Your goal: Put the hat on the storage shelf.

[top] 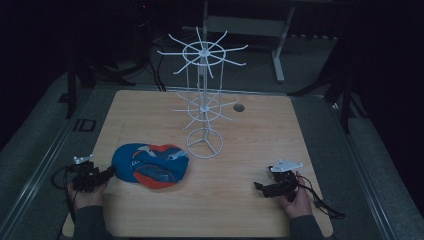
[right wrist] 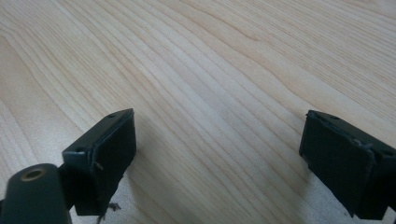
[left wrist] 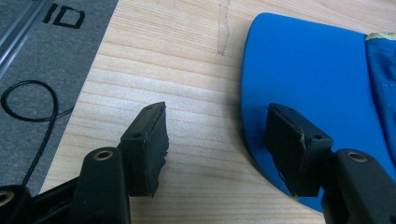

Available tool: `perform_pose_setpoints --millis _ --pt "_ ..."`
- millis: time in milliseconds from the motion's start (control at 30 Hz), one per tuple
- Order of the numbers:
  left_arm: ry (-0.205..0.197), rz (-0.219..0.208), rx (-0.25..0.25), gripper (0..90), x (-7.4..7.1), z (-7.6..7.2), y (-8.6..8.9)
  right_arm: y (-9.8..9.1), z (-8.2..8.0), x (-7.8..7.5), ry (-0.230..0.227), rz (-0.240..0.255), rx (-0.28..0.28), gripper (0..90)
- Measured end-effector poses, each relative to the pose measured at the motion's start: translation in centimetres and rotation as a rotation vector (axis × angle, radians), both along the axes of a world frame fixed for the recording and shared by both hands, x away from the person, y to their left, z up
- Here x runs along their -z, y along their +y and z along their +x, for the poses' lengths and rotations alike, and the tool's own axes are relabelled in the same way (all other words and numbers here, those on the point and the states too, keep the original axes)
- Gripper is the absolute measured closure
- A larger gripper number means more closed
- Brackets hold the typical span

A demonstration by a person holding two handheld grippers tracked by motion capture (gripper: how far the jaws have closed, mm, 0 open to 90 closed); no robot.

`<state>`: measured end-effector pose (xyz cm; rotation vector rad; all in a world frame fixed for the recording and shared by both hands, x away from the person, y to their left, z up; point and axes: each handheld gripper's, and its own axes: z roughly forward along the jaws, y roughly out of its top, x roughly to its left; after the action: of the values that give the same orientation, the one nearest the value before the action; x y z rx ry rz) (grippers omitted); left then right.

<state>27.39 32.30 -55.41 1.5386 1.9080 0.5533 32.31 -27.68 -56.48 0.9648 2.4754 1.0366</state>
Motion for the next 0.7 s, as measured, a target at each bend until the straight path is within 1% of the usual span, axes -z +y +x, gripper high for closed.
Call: perform_pose_setpoints --millis 133,200,233,267,433,500,567,600,667,700 --pt "0.002 -0.018 0.008 39.1 -0.1 0.1 0.2 0.0 0.0 0.0 0.0 0.0 0.0 10.6" --pt "0.003 -0.018 0.012 38.5 -0.2 0.1 0.2 -0.1 0.1 0.0 -0.002 -0.001 0.002 10.6" --pt "0.001 -0.023 0.024 37.9 -0.4 0.2 0.2 -0.1 0.2 0.0 -0.002 0.0 0.004 10.6" --pt "0.001 -0.023 0.024 37.5 -0.4 0.2 0.2 -0.1 0.2 0.0 -0.002 0.0 0.004 10.6" --pt "-0.002 -0.031 0.06 35.0 -0.9 0.4 -0.1 -0.3 0.6 0.0 -0.001 0.0 0.022 10.7" --pt "-0.005 -0.032 0.077 35.2 -1.2 0.4 -0.2 -0.3 0.6 0.0 -0.002 0.0 0.022 10.6" --pt "-0.006 -0.03 0.081 35.5 -1.2 0.5 -0.2 -0.3 0.6 0.0 -0.002 0.001 0.024 10.7" --pt "-0.003 -0.026 0.096 35.7 -1.4 0.5 -0.3 -0.3 0.6 0.0 -0.001 0.001 0.026 10.7" --pt "-0.003 -0.027 0.104 36.3 -1.5 0.6 -0.3 -0.3 0.5 0.0 -0.001 0.002 0.029 10.7" --pt "0.005 -0.017 0.122 36.5 -1.6 0.6 -0.3 -0.3 0.5 0.0 -0.002 0.002 0.031 10.7"
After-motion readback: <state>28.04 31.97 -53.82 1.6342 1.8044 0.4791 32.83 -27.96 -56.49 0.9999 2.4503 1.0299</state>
